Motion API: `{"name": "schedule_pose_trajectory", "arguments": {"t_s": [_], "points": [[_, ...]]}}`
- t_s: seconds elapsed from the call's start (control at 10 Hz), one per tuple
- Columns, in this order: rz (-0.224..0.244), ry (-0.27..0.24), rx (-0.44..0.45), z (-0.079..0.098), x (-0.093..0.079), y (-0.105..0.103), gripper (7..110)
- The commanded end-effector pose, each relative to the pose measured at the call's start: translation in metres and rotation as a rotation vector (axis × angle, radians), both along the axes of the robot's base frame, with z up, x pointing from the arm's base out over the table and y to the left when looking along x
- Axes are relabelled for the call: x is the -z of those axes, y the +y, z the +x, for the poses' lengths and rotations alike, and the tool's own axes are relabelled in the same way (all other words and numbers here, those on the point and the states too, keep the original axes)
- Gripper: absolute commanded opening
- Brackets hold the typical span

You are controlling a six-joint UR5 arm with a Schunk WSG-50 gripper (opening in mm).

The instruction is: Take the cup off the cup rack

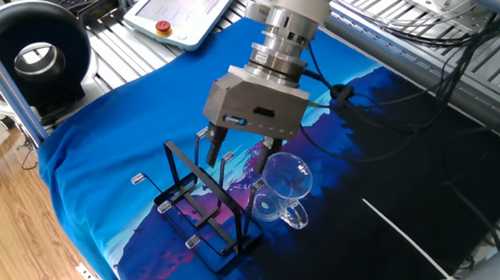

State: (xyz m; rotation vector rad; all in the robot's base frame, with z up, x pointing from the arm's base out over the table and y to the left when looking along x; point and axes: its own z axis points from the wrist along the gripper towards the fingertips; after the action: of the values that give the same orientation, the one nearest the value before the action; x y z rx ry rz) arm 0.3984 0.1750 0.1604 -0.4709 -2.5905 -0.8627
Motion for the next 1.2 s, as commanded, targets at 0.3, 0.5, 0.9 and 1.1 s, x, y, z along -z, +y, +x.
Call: {"name": "schedule_pose_trajectory", "arguments": {"t_s": [0.3,0.5,0.9,1.1], "points": [[-0.160,0.148,-0.075,-0.048,0.007,-0.034,22],[-0.171,0.127,-0.068,-0.050,0.014,-0.032,22],[-0.066,-0.010,-0.053,-0.001,0.034,-0.014,44],[-0.001,-0.046,-0.035,0.007,0.023,0.002,44]]}}
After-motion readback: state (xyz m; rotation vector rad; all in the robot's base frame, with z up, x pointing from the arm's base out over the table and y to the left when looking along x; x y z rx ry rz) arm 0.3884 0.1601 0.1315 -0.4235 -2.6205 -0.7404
